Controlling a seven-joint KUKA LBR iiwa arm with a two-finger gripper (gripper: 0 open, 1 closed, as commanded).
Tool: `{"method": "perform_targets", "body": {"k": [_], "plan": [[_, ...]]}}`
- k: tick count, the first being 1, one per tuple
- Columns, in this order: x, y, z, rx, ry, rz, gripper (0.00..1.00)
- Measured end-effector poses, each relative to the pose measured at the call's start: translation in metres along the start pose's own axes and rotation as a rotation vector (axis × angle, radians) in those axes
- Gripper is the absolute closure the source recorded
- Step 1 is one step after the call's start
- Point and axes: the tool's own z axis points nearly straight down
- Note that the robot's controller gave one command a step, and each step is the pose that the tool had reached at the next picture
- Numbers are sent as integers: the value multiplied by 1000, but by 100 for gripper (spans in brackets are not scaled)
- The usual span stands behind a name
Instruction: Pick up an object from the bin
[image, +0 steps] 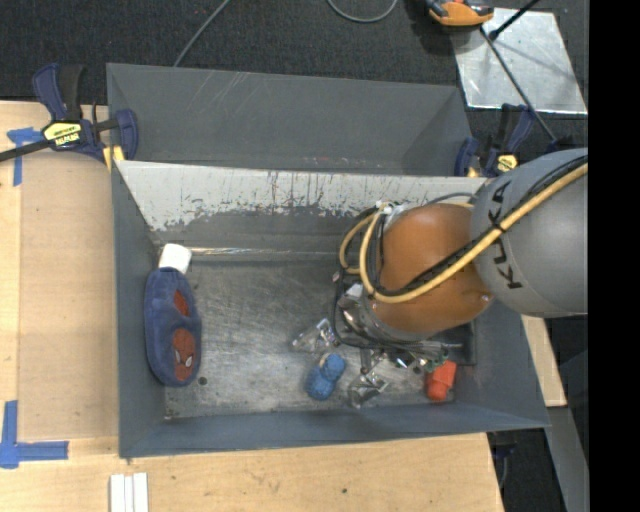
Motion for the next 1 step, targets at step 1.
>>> {"method": "perform_targets", "body": {"k": [1], "plan": [[-17, 2, -1, -1, 0, -71, 0]]}}
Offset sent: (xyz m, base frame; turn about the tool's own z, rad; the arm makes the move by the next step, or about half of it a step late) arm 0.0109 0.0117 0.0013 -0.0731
